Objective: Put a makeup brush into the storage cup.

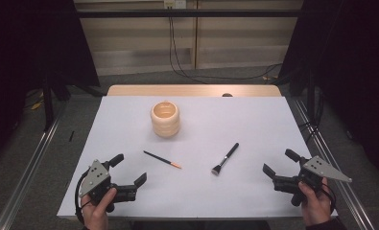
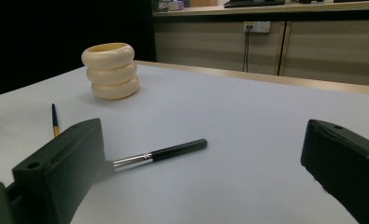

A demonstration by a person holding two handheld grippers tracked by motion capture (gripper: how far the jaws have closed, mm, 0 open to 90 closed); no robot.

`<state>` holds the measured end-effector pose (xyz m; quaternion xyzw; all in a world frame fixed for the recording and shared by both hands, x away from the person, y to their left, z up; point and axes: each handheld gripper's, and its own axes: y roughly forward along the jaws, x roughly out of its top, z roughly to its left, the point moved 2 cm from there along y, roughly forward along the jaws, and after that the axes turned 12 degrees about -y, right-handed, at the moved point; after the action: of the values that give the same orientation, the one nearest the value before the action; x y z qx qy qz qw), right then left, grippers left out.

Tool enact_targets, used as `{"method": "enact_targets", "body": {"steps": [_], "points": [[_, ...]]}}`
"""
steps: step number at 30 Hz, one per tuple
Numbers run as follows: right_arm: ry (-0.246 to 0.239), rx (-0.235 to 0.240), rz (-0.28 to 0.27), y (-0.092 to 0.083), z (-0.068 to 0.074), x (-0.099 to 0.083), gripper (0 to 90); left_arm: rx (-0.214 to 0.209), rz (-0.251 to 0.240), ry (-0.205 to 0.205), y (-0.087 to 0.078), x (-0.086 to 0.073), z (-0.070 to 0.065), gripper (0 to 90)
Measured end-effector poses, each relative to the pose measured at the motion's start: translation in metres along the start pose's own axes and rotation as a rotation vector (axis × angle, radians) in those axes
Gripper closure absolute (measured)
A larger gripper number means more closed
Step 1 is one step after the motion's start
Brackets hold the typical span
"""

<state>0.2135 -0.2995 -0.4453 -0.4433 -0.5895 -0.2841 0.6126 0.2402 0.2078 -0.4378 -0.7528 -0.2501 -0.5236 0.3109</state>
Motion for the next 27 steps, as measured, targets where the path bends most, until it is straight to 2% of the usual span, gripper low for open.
{"method": "enact_targets", "body": {"steps": [6,8,11,13,14,20,21,23,27], "points": [[0.001,0.016,0.001,0.0002,0.0009,0.0005,0.0,-0.002,0.005,0.000,0.0011,-0.0005,0.0026,0.9],[-0.015,0.023,0.014,0.0007,0.0000,-0.0008,0.0,0.000,0.008,0.001,0.0012,-0.0007,0.0031,0.9],[0.007,0.021,0.022,0.0024,-0.0003,-0.0017,0.0,-0.012,0.004,-0.004,0.0020,-0.0002,0.0024,0.9],[-0.006,0.025,0.024,0.0024,-0.0010,-0.0025,0.0,-0.006,0.008,0.002,0.0019,0.0001,0.0022,0.9],[0.010,0.025,0.022,0.0020,-0.0007,-0.0022,0.0,-0.007,0.004,-0.004,0.0024,0.0002,0.0016,0.9],[0.006,0.034,0.022,0.0016,-0.0008,-0.0022,0.0,-0.010,0.009,0.000,0.0021,0.0011,0.0000,0.8],[-0.001,0.036,0.021,0.0020,0.0002,-0.0020,0.0,-0.026,0.010,0.003,0.0033,0.0016,0.0004,0.8],[-0.006,0.043,0.022,0.0018,0.0001,-0.0019,0.0,-0.029,0.007,-0.015,0.0040,0.0011,-0.0012,0.8],[-0.001,0.042,0.020,0.0011,0.0007,-0.0015,0.0,-0.034,0.009,-0.010,0.0050,0.0034,-0.0045,0.9]]}}
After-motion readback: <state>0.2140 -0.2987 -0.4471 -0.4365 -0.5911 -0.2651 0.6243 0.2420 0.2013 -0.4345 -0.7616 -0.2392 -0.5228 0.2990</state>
